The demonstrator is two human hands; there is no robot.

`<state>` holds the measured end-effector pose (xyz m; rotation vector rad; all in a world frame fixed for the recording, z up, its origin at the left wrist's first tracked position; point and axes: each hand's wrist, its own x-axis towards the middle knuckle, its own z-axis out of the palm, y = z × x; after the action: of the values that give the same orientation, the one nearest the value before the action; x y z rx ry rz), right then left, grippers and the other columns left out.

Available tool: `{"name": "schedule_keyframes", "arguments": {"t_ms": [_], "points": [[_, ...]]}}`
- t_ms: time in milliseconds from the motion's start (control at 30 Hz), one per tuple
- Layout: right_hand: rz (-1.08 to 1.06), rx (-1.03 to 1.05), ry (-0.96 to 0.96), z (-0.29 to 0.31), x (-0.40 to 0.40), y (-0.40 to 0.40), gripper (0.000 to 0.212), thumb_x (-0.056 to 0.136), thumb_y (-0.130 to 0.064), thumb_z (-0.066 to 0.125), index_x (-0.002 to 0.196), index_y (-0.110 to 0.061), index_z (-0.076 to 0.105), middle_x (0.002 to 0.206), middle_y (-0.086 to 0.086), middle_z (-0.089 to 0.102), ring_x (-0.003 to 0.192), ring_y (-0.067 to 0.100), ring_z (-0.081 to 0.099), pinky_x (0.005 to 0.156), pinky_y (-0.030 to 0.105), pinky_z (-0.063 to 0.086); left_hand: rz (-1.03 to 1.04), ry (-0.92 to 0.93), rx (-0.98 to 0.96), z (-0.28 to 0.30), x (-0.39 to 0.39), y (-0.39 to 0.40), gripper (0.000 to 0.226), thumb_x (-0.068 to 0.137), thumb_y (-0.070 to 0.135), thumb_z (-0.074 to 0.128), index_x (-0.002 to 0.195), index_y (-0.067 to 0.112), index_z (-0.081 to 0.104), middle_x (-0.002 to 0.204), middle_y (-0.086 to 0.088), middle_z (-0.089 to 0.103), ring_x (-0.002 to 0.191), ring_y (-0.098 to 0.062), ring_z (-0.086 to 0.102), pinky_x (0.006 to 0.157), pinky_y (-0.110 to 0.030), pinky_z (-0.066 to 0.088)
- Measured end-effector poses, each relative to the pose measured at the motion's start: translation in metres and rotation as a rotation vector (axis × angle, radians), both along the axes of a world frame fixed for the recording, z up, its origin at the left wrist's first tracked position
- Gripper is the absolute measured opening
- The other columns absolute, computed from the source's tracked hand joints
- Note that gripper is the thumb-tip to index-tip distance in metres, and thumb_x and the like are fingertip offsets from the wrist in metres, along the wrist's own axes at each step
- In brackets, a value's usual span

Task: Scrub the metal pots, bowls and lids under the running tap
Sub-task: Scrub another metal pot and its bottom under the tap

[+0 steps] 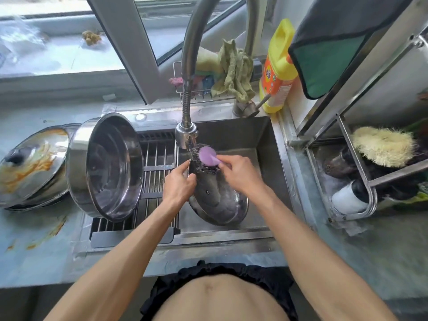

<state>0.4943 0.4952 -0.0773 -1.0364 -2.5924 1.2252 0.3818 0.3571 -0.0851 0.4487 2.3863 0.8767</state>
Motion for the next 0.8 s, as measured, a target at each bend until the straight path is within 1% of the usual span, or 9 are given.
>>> {"name": "schedule_keyframes", "arguments": {"t_ms": [67,133,267,333,400,467,600,667,800], "points": [[0.069,0.057,-0.020,0.003,-0.015,-0.009,0.031,0.097,-0.029,0.054,0.123,-0.037,0.067,0.110,0.004,0.073,0.102,0.030,0.067,0.083,0.040,0.055,-0.009,0.069,0.019,0.001,0.002,-0.002,0.044,0.091,0.014,0.055,0.133,0.016,0.065,0.104,-0.016,0.074,0.094,-0.032,0.068,0.083,-0.037,0.053],[0.096,0.087,-0.098,0.004,-0.028,-0.008,0.028,0.098,-0.029,0.052,0.118,-0.037,0.069,0.102,0.008,0.073,0.096,0.032,0.067,0.076,0.038,0.054,0.016,0.088,0.073,0.003,0.002,-0.009,0.044,0.090,0.011,0.054,0.132,0.019,0.067,0.098,-0.015,0.075,0.089,-0.035,0.069,0.079,-0.039,0.055],[0.090,0.154,-0.257,0.005,-0.037,0.007,0.024,0.100,-0.028,0.047,0.111,-0.029,0.068,0.102,0.012,0.070,0.098,0.038,0.066,0.069,0.035,0.044,0.041,0.080,0.110,-0.002,-0.001,-0.025,0.056,0.088,0.012,0.053,0.137,0.037,0.064,0.071,0.000,0.071,0.063,-0.020,0.064,0.063,-0.027,0.053],[0.186,0.188,-0.245,0.011,-0.042,-0.007,0.026,0.097,-0.021,0.047,0.111,-0.029,0.067,0.104,0.011,0.069,0.097,0.038,0.065,0.070,0.037,0.045,0.060,0.064,0.115,-0.004,-0.006,-0.027,0.055,0.087,0.014,0.053,0.138,0.032,0.064,0.068,0.002,0.070,0.053,-0.009,0.057,0.057,-0.024,0.046],[0.264,0.200,-0.218,0.013,-0.045,-0.022,0.033,0.093,-0.016,0.046,0.116,-0.031,0.065,0.108,0.011,0.069,0.098,0.038,0.064,0.075,0.040,0.049,0.102,0.044,0.125,-0.006,-0.010,-0.029,0.055,0.085,0.015,0.052,0.138,0.027,0.065,0.056,0.010,0.061,0.044,-0.003,0.045,0.051,-0.021,0.039],[0.221,0.204,-0.253,0.010,-0.048,-0.016,0.036,0.093,-0.013,0.045,0.120,-0.028,0.064,0.111,0.013,0.068,0.100,0.039,0.064,0.076,0.041,0.047,0.097,0.032,0.148,-0.008,-0.010,-0.032,0.058,0.085,0.012,0.051,0.135,0.036,0.065,0.049,0.014,0.051,0.042,-0.004,0.036,0.047,-0.019,0.035],[0.100,0.199,-0.383,-0.003,-0.052,0.021,0.040,0.089,-0.012,0.048,0.125,-0.021,0.063,0.112,0.014,0.067,0.102,0.040,0.064,0.075,0.039,0.046,0.108,0.042,0.211,0.001,-0.012,-0.042,0.056,0.085,0.009,0.050,0.122,0.046,0.071,0.055,0.009,0.039,0.049,-0.010,0.030,0.049,-0.023,0.032],[0.065,0.182,-0.403,-0.009,-0.047,0.030,0.035,0.087,-0.011,0.047,0.117,-0.018,0.064,0.106,0.013,0.066,0.097,0.039,0.064,0.072,0.038,0.045,0.156,0.035,0.256,0.001,-0.016,-0.042,0.058,0.085,0.004,0.049,0.118,0.047,0.072,0.055,0.008,0.034,0.049,-0.011,0.027,0.045,-0.023,0.028],[-0.011,0.118,-0.438,-0.019,-0.032,0.038,0.023,0.088,-0.009,0.047,0.101,-0.016,0.064,0.100,0.012,0.067,0.087,0.036,0.062,0.071,0.036,0.046,0.253,0.007,0.284,0.000,-0.024,-0.040,0.060,0.085,0.006,0.048,0.130,0.040,0.068,0.055,0.003,0.037,0.048,-0.014,0.029,0.044,-0.022,0.027]]}}
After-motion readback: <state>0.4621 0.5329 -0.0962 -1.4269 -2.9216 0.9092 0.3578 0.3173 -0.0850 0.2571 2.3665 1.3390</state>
